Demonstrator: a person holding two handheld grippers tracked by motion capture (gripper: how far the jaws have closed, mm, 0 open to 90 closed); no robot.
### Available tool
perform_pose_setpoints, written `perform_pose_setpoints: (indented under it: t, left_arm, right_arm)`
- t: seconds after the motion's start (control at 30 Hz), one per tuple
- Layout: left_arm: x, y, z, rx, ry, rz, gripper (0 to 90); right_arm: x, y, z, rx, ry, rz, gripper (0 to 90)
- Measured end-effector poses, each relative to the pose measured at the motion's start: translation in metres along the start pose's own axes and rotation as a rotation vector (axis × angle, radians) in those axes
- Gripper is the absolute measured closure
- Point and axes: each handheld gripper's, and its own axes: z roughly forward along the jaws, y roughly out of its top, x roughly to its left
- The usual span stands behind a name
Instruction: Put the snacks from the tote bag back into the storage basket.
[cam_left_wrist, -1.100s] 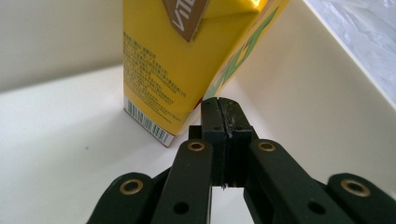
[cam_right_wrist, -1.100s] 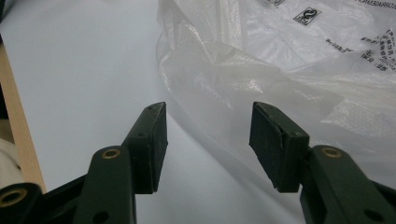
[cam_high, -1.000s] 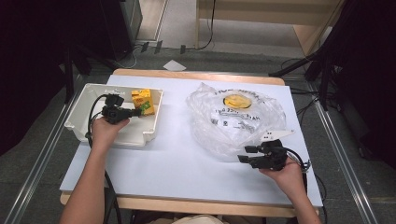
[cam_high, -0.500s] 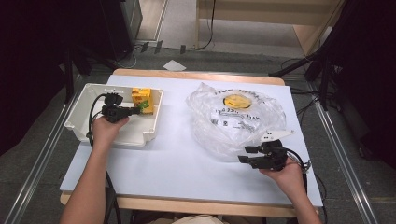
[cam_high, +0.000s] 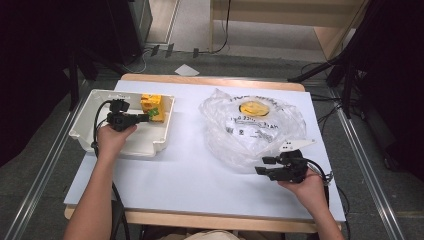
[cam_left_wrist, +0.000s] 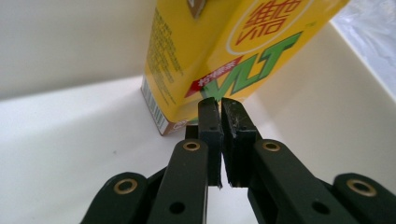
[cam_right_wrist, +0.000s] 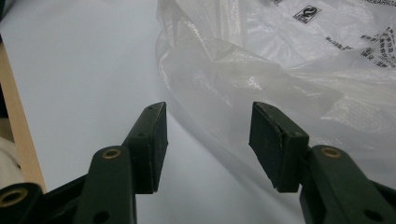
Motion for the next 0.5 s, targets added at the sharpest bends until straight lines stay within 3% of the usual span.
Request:
perform_pose_setpoints:
  t: [0.1, 0.3, 0.5]
  left_arm:
    - [-0.004, 0.001, -0.003, 0.006, -0.013, 0.004, 84.0]
    - [-0.012, 0.004, -0.010, -0.008, -0.019, 0.021, 69.3]
    - [-0.019, 0.008, -0.015, -0.007, -0.088, 0.012, 56.1]
  right_arm:
    - [0.000, 0.000, 0.000, 0.001, 0.001, -0.009, 48.8]
    - [0.000, 0.000, -0.001, -0.004, 0.000, -0.006, 48.8]
    - [0.000, 0.000, -0.001, -0.003, 0.001, -0.007, 48.7]
